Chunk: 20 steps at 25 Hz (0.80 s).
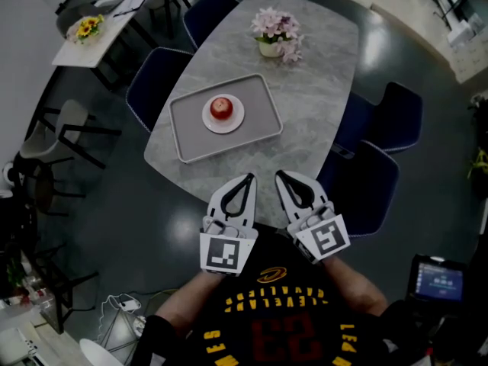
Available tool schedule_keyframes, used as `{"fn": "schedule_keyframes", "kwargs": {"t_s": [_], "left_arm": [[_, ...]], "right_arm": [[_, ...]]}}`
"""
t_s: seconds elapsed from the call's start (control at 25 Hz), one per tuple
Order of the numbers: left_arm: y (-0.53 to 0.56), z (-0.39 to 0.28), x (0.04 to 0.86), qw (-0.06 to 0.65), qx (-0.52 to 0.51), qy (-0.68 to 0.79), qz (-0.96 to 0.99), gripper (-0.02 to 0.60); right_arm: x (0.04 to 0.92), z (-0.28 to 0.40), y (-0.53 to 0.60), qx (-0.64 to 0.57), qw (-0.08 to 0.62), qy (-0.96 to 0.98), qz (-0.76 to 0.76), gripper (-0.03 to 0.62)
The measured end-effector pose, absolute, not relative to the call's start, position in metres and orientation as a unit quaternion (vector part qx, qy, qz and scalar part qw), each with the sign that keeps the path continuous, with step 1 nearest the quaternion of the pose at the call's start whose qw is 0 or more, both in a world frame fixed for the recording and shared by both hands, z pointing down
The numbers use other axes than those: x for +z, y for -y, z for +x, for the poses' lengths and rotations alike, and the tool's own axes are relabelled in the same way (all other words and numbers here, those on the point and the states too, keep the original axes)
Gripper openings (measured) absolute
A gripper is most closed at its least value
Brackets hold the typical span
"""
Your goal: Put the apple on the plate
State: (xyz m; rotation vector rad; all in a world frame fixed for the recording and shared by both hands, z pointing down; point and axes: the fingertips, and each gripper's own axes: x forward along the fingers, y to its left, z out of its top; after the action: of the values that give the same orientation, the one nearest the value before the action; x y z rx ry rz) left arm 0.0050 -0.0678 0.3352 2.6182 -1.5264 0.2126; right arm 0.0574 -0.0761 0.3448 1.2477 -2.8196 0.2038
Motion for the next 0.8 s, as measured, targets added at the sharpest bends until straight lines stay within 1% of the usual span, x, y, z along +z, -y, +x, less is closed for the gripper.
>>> {"fn": "schedule_keyframes", "kwargs": {"t_s": [0.8], "left_arm": [[0.0585, 0.0094, 0.3279, 0.028, 0.073, 0.511, 0.856, 0.000]], "right_arm": [[0.3378, 0.0620, 0.0691, 0.053, 0.017, 0.919, 0.391, 0.006]]}}
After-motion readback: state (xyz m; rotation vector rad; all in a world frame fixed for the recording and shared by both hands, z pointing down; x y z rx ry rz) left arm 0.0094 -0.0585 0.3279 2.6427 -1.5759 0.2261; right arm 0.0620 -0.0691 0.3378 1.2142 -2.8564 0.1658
